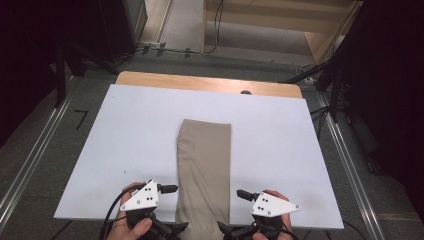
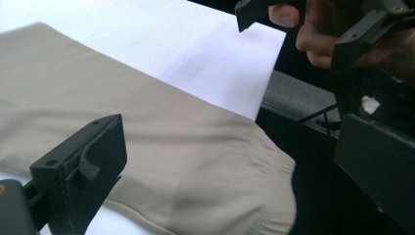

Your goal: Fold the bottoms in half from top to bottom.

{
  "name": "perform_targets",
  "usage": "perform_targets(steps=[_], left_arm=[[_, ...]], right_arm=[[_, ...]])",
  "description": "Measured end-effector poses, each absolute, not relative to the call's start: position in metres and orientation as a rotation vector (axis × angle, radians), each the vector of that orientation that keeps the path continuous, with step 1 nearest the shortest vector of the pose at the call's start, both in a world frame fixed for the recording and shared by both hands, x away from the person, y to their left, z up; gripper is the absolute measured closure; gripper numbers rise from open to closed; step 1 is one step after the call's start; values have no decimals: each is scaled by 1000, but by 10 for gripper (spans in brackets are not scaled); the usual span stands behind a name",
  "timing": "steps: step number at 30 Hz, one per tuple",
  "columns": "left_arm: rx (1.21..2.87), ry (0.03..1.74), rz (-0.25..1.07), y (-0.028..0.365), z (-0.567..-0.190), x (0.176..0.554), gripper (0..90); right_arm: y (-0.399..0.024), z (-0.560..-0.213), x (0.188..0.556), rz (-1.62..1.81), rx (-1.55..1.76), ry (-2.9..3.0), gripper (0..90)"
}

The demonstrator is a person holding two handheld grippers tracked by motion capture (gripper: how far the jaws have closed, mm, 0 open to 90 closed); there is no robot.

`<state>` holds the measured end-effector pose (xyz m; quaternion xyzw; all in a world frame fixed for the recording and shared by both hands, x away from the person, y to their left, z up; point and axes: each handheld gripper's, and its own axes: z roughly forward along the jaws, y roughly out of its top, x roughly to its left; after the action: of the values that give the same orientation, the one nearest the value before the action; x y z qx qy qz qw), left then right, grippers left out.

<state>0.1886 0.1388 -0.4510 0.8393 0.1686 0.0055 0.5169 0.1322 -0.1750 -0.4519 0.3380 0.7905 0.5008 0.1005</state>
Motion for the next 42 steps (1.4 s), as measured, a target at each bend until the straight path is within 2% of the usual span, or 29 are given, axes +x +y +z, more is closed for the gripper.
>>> perform_targets(steps=[8, 15, 20, 27, 31, 37, 39, 42], left_arm=[[2001, 432, 41, 133, -441, 230, 0], [1940, 463, 51, 134, -433, 276, 0], [1967, 505, 75, 129, -437, 310, 0], [1963, 552, 45, 121, -451, 350, 0], [1954, 590, 51, 121, -454, 370, 0], [1959, 634, 32, 120, -456, 396, 0], [1985, 668, 65, 118, -457, 406, 0], [1967, 684, 28, 121, -460, 418, 8]], right_arm=[[-183, -445, 167, 1478, 1054, 2272, 0], [-191, -444, 212, 1452, 1101, 2268, 0], [-199, -446, 244, 1452, 1141, 2278, 0], [-200, -450, 285, 1393, 1163, 2287, 0], [-194, -454, 305, 1315, 1178, 2289, 102], [-194, -464, 338, 1311, 1236, 2305, 122], [-195, -468, 350, 1287, 1261, 2312, 122], [-197, -472, 364, 1260, 1312, 2303, 122]])
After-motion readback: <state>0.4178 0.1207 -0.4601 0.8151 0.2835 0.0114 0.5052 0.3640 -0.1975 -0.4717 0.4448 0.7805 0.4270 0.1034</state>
